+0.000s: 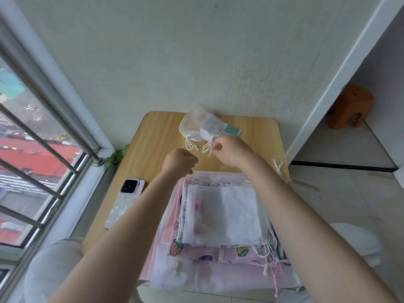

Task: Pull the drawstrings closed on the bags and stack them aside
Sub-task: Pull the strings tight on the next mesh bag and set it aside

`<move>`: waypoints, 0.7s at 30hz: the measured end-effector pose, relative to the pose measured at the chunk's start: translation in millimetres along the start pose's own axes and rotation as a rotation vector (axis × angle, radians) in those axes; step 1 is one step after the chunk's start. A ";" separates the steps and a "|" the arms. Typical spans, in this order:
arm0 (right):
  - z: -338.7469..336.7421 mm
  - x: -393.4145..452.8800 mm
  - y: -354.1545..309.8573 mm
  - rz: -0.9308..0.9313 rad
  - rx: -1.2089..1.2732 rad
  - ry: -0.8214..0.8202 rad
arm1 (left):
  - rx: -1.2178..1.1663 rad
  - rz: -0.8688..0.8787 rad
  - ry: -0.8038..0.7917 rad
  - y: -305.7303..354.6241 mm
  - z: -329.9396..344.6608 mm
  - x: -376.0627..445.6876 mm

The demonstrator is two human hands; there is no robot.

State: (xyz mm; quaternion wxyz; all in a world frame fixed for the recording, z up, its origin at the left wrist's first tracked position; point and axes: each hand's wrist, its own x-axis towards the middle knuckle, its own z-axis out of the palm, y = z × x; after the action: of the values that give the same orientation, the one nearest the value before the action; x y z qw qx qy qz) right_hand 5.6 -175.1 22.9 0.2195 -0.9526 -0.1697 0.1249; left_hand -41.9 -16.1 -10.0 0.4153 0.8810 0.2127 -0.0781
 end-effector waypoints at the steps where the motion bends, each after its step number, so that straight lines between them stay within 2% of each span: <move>1: 6.0 -2.6 4.7 0.027 -0.069 -0.114 | 0.109 0.039 -0.052 -4.7 5.5 -2.6; 3: 17.8 -12.6 10.3 0.073 -0.228 -0.312 | 0.351 0.110 -0.175 -14.1 17.6 -10.3; 5: 29.0 -20.9 16.6 0.105 -0.339 -0.363 | 0.516 0.173 -0.211 -24.6 29.3 -16.6; 8: 40.9 -32.2 24.2 0.138 -0.416 -0.275 | 0.579 0.230 -0.119 -35.9 38.3 -24.9; 12: 43.5 -38.5 28.1 0.057 -0.425 -0.138 | 0.563 0.246 0.025 -38.9 35.1 -32.8; 16: 35.3 -41.1 18.0 -0.086 -0.378 -0.036 | 0.602 0.352 0.003 -32.6 27.0 -42.2; 19: 33.9 -41.7 5.7 -0.168 -0.361 -0.018 | 0.502 0.410 0.010 -25.6 24.5 -50.4; 21: 36.6 -42.1 3.4 -0.203 -0.289 0.071 | 0.351 0.368 0.028 -25.0 22.8 -55.8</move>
State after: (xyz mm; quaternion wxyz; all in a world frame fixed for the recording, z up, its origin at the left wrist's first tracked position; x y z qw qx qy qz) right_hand -43.4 -180.2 -3.7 0.0976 -0.9560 -0.2732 0.0430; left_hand -102.1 -36.7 -24.6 0.2601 0.9645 0.0377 -0.0246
